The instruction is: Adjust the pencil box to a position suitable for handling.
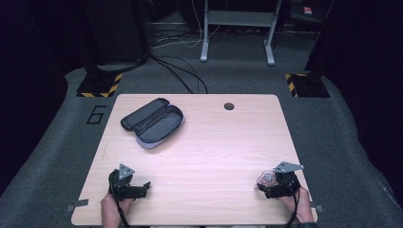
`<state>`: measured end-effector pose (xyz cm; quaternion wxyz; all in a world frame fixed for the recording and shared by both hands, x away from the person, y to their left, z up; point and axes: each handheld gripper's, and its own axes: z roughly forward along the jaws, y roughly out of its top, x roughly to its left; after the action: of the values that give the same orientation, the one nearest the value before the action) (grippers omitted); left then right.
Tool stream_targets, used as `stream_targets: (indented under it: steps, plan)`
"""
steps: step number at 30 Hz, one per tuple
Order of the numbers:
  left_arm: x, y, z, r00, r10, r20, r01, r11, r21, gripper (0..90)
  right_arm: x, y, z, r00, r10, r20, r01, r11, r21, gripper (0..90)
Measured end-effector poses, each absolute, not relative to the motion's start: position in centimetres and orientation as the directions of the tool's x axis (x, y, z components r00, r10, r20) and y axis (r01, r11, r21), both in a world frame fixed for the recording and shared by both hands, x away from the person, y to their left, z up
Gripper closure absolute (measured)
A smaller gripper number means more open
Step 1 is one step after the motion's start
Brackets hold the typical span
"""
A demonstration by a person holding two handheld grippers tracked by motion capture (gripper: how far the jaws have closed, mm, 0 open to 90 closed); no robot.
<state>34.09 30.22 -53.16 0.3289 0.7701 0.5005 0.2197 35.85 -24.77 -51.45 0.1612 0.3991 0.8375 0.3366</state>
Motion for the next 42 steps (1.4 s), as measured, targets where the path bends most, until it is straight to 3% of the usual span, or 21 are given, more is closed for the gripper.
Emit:
stream_targets:
  steps: [17, 32, 39, 42]
  plan:
    - [34.1, 30.2, -53.1, 0.401, 0.916, 0.009, 0.629, -0.282, 0.724, 0.3, 36.7, -24.2, -51.8, -0.591, 0.807, 0.0, 0.597, 0.438, 0.672, 16.6]
    - [34.1, 30.2, -53.2, 0.396, 0.918, 0.009, 0.629, -0.279, 0.725, 0.3, 34.9, -25.3, -51.6, -0.59, 0.806, 0.044, 0.615, 0.414, 0.671, 21.0]
    - [34.1, 30.2, -53.1, 0.398, 0.917, 0.01, 0.63, -0.281, 0.724, 0.3, 35.1, -25.9, -51.4, -0.641, 0.767, -0.012, 0.527, 0.451, 0.72, 24.2]
    - [34.1, 30.2, -53.2, 0.397, 0.918, 0.011, 0.628, -0.281, 0.726, 0.3, 35.3, -26.0, -51.3, -0.651, 0.759, 0.012, 0.53, 0.442, 0.724, 26.9]
